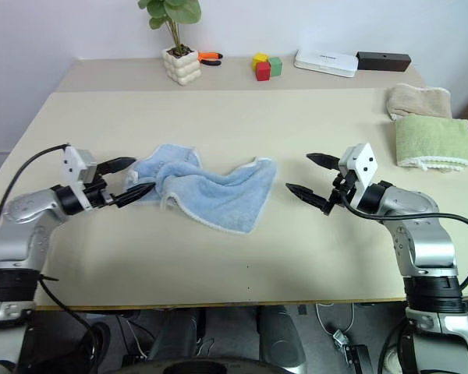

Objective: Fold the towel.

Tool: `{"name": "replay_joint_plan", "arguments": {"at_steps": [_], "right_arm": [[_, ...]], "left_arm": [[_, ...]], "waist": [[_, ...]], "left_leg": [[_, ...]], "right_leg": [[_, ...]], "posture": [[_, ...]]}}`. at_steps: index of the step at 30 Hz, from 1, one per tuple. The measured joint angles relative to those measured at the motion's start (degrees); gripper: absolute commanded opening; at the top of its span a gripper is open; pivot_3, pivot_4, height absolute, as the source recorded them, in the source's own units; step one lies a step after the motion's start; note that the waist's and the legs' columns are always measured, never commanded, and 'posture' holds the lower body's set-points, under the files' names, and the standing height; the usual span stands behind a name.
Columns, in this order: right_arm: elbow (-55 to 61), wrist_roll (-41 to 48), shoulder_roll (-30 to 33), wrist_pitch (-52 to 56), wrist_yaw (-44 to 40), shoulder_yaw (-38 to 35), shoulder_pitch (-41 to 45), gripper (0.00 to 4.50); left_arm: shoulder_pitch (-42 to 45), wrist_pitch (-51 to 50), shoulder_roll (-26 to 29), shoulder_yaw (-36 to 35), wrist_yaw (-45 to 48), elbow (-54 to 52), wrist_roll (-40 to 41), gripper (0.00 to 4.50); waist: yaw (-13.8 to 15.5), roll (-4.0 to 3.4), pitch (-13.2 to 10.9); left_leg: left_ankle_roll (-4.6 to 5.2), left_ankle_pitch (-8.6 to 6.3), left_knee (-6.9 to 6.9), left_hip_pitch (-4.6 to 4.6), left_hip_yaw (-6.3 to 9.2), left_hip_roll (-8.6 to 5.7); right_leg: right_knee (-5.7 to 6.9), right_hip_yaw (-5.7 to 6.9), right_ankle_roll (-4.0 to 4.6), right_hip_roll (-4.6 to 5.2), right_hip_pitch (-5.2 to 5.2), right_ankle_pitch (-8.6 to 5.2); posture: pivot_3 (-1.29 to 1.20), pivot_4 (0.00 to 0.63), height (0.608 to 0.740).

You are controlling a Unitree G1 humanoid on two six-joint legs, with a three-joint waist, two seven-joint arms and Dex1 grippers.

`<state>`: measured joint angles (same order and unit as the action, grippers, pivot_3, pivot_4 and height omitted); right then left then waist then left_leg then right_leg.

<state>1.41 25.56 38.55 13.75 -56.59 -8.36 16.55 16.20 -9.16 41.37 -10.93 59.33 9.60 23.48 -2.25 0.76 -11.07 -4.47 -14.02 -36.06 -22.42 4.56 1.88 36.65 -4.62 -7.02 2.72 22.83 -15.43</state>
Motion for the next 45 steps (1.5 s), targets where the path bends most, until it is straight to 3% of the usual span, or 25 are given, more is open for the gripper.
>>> {"name": "replay_joint_plan", "arguments": {"at_steps": [7,13,19,22,29,39,45], "right_arm": [[-0.1,-0.5,-2.3,-0.5,0.2,1.5,0.6,4.50],[0.1,-0.5,-3.5,-0.5,0.4,2.0,0.9,4.50],[0.7,-0.5,-3.7,-0.6,1.0,2.3,0.4,4.50],[1.2,-0.5,-3.7,-0.7,1.5,2.2,-0.3,4.50],[5.0,-0.5,-3.6,-0.6,2.8,2.1,-3.1,4.50],[15.0,-6.2,3.6,-2.8,-0.2,5.6,-10.5,4.50],[13.3,-15.1,-1.5,-7.1,2.9,15.3,-8.1,4.50]], "left_arm": [[-4.7,3.8,4.9,1.2,3.4,2.7,-4.5,4.45],[-3.8,7.7,2.9,5.2,2.2,5.3,-9.4,4.45],[2.9,13.4,-0.1,8.5,0.0,12.5,-13.4,4.45],[6.7,13.6,-1.9,10.3,-0.9,16.9,-14.6,3.58],[9.0,13.5,-3.1,13.5,-0.1,19.3,-15.7,0.07],[5.8,3.8,-1.8,9.2,2.0,14.5,-9.9,0.02],[4.7,-2.7,-1.8,4.3,0.8,8.0,-4.4,0.02]], "waist": [[-0.2,-0.02,0.0],[0.0,-0.01,0.0],[0.3,-0.12,0.1],[0.7,-0.39,0.2],[1.0,-0.90,0.7],[-0.6,-0.79,0.6],[-0.3,-0.56,0.5]], "left_leg": [[0.00,0.00,0.01,-0.01,-0.01,0.00],[0.00,0.00,0.00,-0.02,-0.01,0.00],[0.00,0.00,-0.06,0.06,0.00,-0.02],[0.00,0.00,-0.08,0.12,0.00,-0.04],[0.01,0.00,-0.08,0.30,-0.01,-0.03],[0.03,-0.02,0.01,0.25,0.00,0.00],[0.03,-0.01,-0.06,0.05,0.05,-0.02]], "right_leg": [[0.03,-0.01,0.01,0.01,0.03,-0.01],[0.04,0.00,0.01,0.00,0.04,-0.01],[0.10,0.00,0.00,0.01,-0.06,0.00],[0.11,0.00,0.00,0.02,-0.12,0.00],[0.33,-0.02,-0.01,-0.01,-0.17,-0.08],[0.45,-0.04,0.03,-0.05,-0.02,-0.22],[0.47,-0.02,0.03,-0.04,0.13,-0.21]], "posture": [[0.00,0.150,0.740],[0.00,0.150,0.740],[0.00,0.150,0.740],[0.00,0.150,0.740],[0.00,0.150,0.740],[0.00,0.150,0.740],[0.00,0.150,0.740]]}}
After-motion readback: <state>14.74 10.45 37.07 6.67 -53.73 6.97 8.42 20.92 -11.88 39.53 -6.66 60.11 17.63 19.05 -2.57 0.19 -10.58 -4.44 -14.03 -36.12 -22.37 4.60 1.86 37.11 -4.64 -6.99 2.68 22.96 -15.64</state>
